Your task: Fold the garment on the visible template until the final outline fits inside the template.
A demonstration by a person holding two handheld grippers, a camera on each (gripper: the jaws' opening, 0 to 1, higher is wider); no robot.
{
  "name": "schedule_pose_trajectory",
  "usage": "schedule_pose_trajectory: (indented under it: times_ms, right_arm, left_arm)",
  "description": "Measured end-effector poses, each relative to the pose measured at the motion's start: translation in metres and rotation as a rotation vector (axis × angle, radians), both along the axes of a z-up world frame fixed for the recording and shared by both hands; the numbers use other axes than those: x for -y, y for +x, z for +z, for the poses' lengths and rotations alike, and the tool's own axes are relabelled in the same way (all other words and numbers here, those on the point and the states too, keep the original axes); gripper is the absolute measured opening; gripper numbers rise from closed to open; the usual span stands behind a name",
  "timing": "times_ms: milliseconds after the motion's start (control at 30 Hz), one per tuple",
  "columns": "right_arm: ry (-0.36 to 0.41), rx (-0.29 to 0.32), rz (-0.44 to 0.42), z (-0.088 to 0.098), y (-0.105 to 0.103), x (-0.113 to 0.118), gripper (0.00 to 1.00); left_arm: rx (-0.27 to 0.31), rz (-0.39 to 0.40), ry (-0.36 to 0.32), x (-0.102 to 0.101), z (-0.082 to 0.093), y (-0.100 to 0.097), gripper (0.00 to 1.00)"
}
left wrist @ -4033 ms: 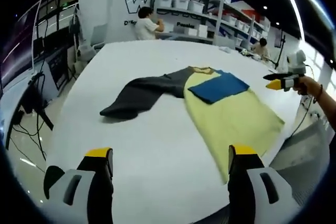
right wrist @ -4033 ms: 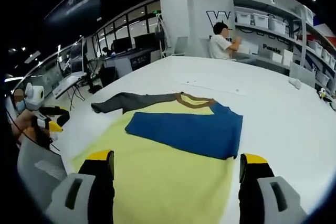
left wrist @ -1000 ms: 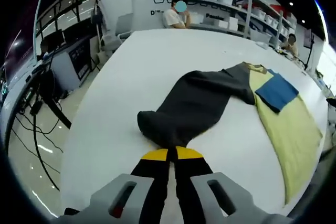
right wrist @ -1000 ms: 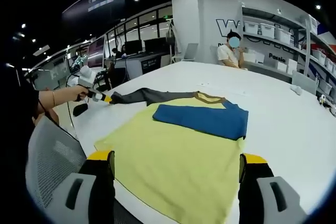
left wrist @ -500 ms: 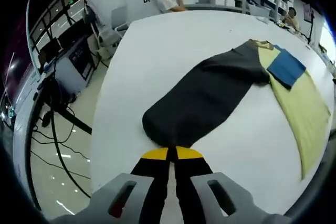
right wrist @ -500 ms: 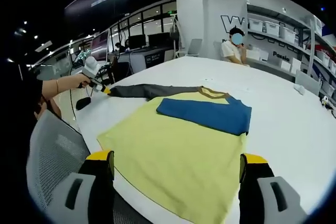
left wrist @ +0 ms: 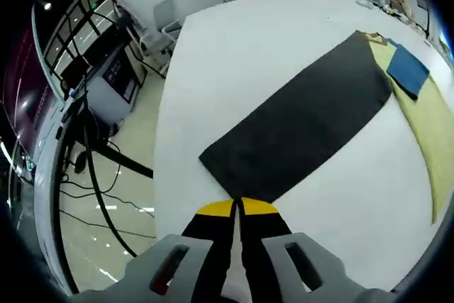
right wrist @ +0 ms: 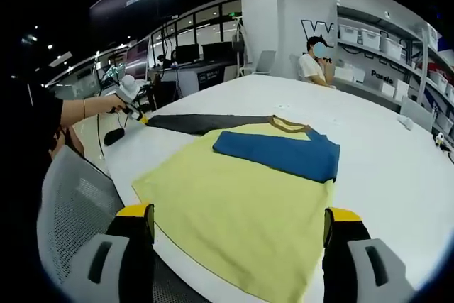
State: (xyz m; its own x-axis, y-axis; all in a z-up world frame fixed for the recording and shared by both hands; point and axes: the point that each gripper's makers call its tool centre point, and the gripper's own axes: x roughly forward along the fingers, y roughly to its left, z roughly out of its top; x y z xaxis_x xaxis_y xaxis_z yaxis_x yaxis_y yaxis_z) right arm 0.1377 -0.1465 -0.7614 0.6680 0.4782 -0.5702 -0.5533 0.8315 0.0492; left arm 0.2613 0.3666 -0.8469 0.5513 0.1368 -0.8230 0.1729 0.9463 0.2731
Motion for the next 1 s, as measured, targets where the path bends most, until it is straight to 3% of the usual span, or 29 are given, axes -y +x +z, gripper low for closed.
schedule_pose_trajectory:
  times_ms: [200, 333, 500, 733, 1000]
  right_arm:
    - [0.004, 0.002, -0.008, 0.001, 0.0, 0.001, 0.99]
    - [0.002, 0.001, -0.008, 0.001, 0.001, 0.001, 0.99]
    - [-0.002, 0.001, -0.007, 0.0, 0.001, -0.001, 0.99]
    - [-0.001, -0.002, -0.007, 0.0, 0.0, -0.001, 0.99]
    - [0.008, -0.013, -0.013, -0.002, -0.002, 0.001, 0.99]
  left_arm:
    - [0.023, 0.081, -0.038, -0.012, 0.003, -0.008, 0.16]
    - [0.071, 0.108, -0.132, -0.004, 0.008, -0.006, 0.21]
    - [0.121, 0.126, -0.169, 0.001, 0.015, -0.002, 0.24]
    - [0.074, 0.162, -0.176, 0.006, -0.003, -0.004, 0.26]
    - [0.085, 0.227, -0.218, 0.008, -0.006, -0.001, 0.23]
